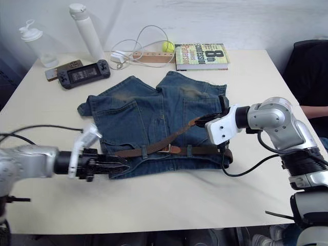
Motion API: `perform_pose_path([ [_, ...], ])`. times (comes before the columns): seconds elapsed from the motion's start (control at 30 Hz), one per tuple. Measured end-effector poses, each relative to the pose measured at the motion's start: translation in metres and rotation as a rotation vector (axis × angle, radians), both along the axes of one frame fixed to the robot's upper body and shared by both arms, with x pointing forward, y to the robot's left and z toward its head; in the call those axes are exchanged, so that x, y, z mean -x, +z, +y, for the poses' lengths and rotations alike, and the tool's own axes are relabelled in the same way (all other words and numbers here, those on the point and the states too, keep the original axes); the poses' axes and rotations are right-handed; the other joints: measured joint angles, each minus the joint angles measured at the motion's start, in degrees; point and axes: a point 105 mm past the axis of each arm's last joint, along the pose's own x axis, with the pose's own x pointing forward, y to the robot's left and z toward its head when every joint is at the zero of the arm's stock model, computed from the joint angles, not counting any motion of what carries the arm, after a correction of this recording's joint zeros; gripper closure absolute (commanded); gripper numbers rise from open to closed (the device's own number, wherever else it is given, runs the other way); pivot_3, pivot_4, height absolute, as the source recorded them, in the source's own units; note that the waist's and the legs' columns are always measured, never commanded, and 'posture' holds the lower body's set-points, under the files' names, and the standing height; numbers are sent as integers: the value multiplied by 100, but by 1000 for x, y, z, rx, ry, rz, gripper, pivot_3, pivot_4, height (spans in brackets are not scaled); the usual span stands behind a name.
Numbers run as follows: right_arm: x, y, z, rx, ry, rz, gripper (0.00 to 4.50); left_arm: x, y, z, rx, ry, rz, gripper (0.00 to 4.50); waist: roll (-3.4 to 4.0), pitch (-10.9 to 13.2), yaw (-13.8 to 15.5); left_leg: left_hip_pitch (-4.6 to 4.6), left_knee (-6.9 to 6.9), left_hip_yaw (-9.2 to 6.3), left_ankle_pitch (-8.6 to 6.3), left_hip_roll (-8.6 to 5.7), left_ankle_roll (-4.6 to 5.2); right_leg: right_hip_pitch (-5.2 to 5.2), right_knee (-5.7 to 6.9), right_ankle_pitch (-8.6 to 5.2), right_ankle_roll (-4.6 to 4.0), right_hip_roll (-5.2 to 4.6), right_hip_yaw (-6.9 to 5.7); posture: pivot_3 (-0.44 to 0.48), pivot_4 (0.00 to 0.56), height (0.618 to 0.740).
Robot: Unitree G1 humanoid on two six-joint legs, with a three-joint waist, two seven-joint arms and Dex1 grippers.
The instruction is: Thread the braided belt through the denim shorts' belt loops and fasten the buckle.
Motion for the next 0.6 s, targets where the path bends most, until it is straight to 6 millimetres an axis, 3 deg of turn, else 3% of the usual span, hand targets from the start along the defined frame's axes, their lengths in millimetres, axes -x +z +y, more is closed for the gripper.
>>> perform_pose_path([
  [0.07,-1,1,0,-6,-8,1,4500,9,21,0,-8,-82,-46,838,1,1,0,2,0,0,0,0,0,2,0,0,0,0,-2,0,150,735],
  [0.13,-1,2,0,-15,-16,-2,4500,4,45,-4,21,-120,-148,81,10,5,20,9,2,-2,1,-2,0,10,5,0,-1,0,-5,0,150,735],
  [0.23,-1,5,2,-23,-15,-16,4500,-22,74,-12,101,-77,-303,21,10,5,24,6,15,-7,0,-3,0,13,9,0,-1,2,-8,0,150,735],
  [0.33,-2,6,1,-25,-22,-23,4500,-43,69,-21,82,-26,-350,21,9,5,13,1,16,-5,-1,-5,3,9,12,1,2,2,-7,0,150,735],
  [0.47,-4,9,0,-47,-47,-10,4500,-75,30,-37,-116,40,-447,21,9,5,6,-2,16,1,-1,-3,2,2,15,1,3,8,-1,0,150,735],
  [0.6,-3,16,4,-84,-70,7,4500,-79,17,-64,-118,-2,-513,21,9,5,20,-8,29,0,-1,0,3,1,15,1,3,9,-1,0,150,735],
])
